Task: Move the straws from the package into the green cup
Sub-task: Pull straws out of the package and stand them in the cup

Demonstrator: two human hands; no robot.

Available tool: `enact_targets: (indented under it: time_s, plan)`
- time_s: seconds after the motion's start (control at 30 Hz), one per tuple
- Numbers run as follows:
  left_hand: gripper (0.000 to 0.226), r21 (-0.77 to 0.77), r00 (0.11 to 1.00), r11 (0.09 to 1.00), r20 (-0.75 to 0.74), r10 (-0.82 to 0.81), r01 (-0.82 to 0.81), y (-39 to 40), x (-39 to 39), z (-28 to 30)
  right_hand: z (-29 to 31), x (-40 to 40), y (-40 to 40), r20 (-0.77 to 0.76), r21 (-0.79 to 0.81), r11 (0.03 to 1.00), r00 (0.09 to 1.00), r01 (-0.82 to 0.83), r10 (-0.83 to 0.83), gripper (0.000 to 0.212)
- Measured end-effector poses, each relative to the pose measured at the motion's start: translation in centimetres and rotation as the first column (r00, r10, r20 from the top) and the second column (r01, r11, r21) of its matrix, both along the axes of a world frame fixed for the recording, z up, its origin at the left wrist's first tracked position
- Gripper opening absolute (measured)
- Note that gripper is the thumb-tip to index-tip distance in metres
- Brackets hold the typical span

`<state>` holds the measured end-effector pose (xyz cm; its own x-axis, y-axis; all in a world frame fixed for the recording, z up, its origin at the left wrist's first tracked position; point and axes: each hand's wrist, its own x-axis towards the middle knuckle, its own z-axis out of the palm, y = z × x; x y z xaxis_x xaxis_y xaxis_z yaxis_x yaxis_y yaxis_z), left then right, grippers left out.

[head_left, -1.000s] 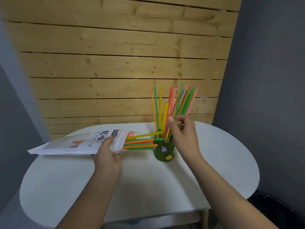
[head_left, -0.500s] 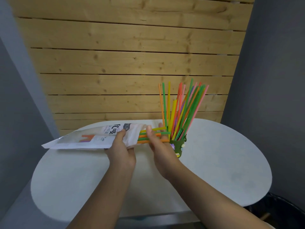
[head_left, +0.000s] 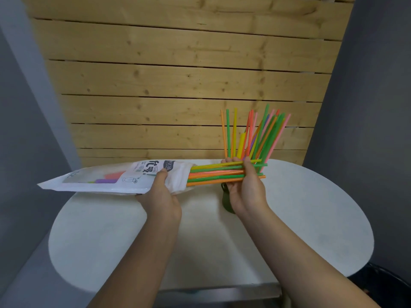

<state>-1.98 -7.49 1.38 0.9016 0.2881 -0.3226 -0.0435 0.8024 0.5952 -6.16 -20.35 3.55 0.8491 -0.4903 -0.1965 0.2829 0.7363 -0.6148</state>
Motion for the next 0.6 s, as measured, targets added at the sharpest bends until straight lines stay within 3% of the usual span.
enact_targets:
  time_s: [0.1, 0.23, 0.4, 0.6]
  plan:
    - [0.055, 0.044, 1.0, 0.999, -0.001, 0.019, -0.019, -0.1, -0.2, 0.3, -0.7, -0.1, 0.7, 0.035, 0.047, 0.998, 0.998, -0.049, 0.048, 0.022]
    - [0.051, 0.061, 1.0, 0.998, 0.006, 0.02, -0.021, -0.2, -0.4, 0.6, -1.0, 0.0, 1.6, 0.072, 0.063, 0.985, 0.985, -0.16, 0.156, 0.047]
    - [0.059, 0.08, 1.0, 0.996, -0.006, -0.029, 0.03, -0.5, -0.6, 0.0, 0.0, 0.2, 1.4, 0.006, 0.05, 0.975, 0.976, -0.217, 0.217, 0.013]
    - [0.061, 0.019, 0.998, 0.998, -0.005, -0.056, 0.056, -0.2, -0.4, -0.3, 1.1, 0.2, 0.3, 0.093, 0.137, 0.981, 0.988, -0.139, 0.127, 0.04]
